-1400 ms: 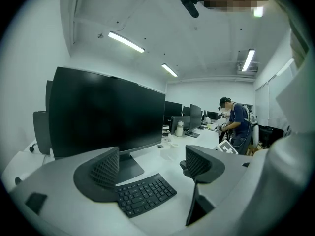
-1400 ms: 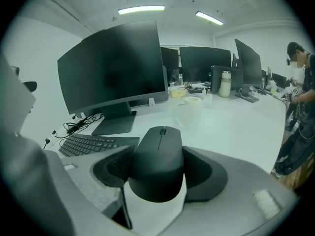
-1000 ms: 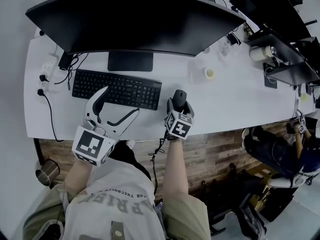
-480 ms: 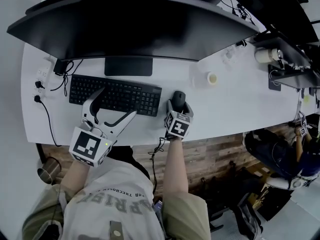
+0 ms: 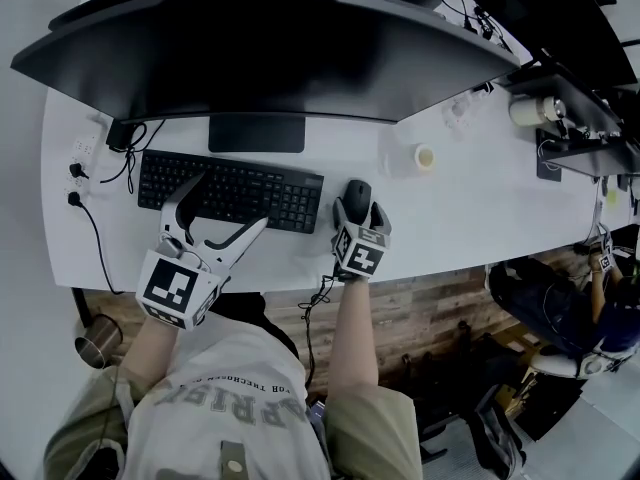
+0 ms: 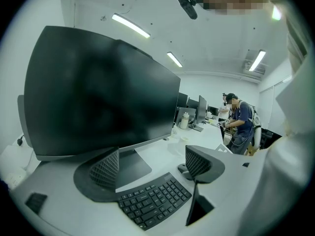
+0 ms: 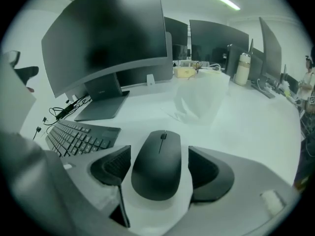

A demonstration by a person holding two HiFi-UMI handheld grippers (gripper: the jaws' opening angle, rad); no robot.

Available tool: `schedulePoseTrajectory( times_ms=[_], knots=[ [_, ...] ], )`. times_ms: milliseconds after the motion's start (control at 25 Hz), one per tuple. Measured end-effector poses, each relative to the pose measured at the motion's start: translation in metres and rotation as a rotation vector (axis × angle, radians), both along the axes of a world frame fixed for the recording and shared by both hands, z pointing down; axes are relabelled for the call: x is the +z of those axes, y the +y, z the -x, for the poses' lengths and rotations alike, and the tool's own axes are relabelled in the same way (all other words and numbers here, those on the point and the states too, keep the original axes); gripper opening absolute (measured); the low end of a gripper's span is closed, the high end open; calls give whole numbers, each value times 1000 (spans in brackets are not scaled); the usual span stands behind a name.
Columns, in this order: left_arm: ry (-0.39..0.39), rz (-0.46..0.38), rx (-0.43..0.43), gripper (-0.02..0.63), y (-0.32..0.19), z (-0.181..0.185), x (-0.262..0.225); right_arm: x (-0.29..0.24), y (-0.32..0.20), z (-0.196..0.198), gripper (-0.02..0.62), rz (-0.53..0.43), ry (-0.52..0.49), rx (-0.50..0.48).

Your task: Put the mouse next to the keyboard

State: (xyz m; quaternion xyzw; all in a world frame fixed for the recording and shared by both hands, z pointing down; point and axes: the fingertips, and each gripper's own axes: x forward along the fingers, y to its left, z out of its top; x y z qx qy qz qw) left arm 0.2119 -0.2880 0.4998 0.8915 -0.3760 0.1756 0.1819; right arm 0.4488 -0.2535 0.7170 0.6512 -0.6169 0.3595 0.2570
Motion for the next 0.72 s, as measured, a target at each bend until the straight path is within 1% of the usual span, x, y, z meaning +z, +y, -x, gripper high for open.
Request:
schedulePoseTrajectory(
  times_ms=[160, 280, 360, 520, 640, 720],
  knots=[
    [-6, -14, -16, 403, 6, 8, -2, -46, -3, -5, 354, -144, 34, 4],
    [-8, -43, -34, 403, 15, 14, -9, -95, 2, -1, 354, -283, 46, -7],
    [-2, -67, -43, 403, 21, 17, -16, -129, 10, 6, 354, -386, 36, -15],
    [23, -128, -60, 403, 41, 23, -37, -192, 38, 29, 353, -567, 9, -45],
    [61, -156, -72, 402, 60, 29, -57, -231, 66, 47, 353, -663, 16, -67],
    [73, -194, -81, 402, 74, 33, -72, -254, 85, 58, 351, -716, 17, -73]
  ],
)
